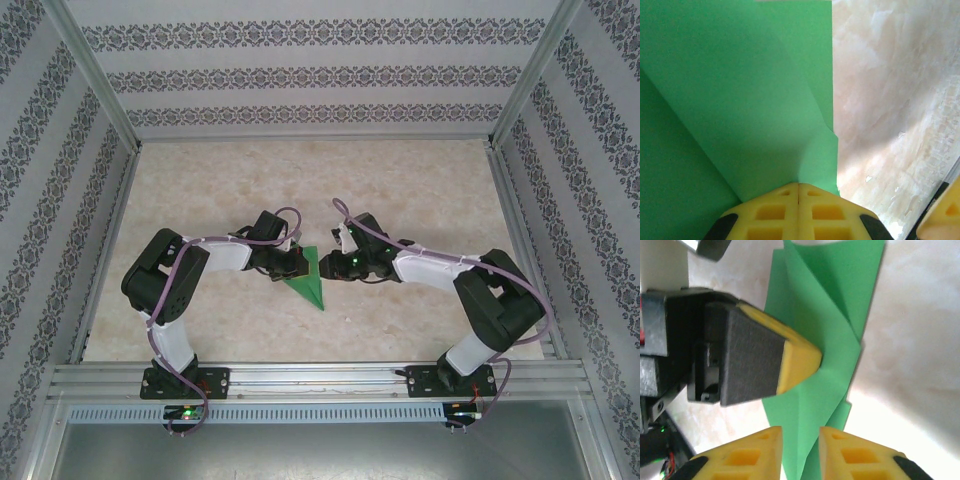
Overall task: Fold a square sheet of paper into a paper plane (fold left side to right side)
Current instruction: Fourth fold the wing at the center of the table.
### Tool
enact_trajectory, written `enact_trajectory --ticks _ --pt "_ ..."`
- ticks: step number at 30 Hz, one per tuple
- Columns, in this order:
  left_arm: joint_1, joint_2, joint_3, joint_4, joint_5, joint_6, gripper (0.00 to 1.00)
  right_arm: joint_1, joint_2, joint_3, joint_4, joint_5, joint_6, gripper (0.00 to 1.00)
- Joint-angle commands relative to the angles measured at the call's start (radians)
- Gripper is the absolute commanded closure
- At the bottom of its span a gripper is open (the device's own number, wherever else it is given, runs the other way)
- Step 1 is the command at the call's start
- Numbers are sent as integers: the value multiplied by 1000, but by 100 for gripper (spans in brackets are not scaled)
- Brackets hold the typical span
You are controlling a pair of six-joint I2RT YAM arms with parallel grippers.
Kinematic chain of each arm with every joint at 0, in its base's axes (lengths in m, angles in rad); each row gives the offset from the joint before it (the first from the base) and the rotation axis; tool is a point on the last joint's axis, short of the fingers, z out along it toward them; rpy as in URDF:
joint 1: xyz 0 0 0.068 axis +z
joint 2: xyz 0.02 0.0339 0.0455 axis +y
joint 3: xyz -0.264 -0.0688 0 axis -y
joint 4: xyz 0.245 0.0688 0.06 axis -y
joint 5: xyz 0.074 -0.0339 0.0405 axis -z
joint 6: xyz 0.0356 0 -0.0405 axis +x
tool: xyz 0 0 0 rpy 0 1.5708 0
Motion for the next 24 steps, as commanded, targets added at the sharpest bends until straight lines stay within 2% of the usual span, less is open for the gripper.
enact_trajectory --ticks 1,4,6,24 --pt "-9 28 -12 -59 -62 28 100 30 -22 -34 46 -96 49 84" --pt "-9 28 -13 -59 -64 28 100 70 -13 -50 84 -127 84 97" --pt "-9 28 -12 -59 -64 29 100 86 -3 -56 96 -127 98 100" --pt "-10 31 -5 -63 -65 30 100 119 77 -120 158 -102 137 100"
